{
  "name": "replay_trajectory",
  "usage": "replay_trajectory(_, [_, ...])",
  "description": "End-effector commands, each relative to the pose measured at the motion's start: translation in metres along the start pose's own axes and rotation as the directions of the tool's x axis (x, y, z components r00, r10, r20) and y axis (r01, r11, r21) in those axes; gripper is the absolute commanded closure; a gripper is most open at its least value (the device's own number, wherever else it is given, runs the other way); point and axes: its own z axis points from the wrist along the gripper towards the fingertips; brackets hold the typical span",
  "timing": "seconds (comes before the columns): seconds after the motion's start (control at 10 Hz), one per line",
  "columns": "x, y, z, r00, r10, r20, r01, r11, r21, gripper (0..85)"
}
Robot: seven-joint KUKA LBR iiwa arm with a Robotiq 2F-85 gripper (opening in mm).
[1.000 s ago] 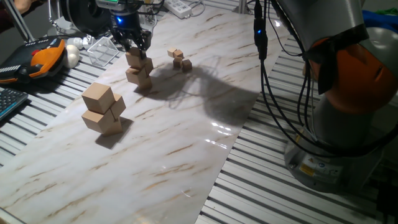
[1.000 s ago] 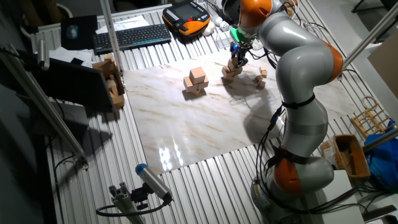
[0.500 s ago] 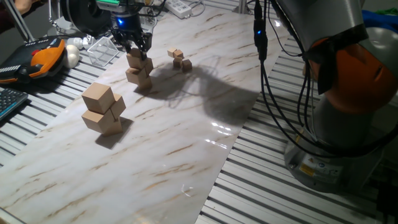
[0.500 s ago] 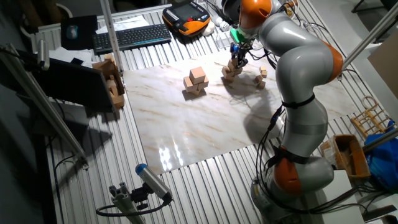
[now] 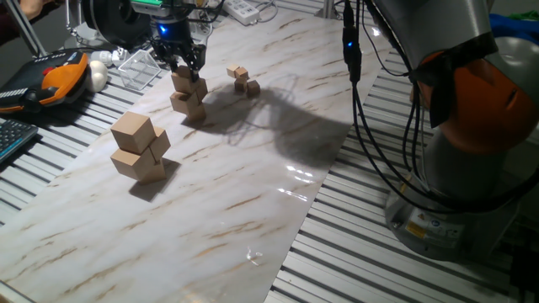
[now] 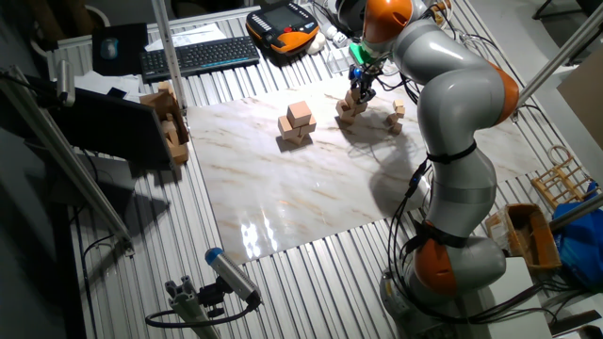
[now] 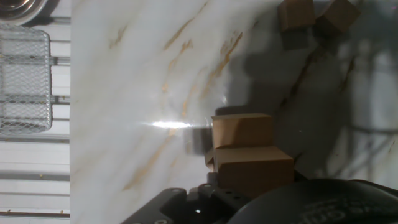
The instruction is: Stack the blocks into a cross shape
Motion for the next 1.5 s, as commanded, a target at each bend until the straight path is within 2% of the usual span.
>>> replay_trajectory(0.0, [0.0004, 0.0001, 0.0002, 1.000, 0.001, 0.002, -0.001, 1.000, 0.000, 85.0])
replay_trajectory(0.6, [0.0009, 0.0006, -0.0001, 1.000, -0.001, 0.006, 0.001, 1.000, -0.009, 85.0])
replay_trajectory(0.7, [0.0011, 0.0009, -0.0004, 1.000, 0.007, 0.011, -0.007, 1.000, -0.012, 68.0])
replay_trajectory(1.4, [0.0015, 0.0009, -0.0004, 1.000, 0.019, 0.018, -0.019, 1.000, -0.006, 68.0])
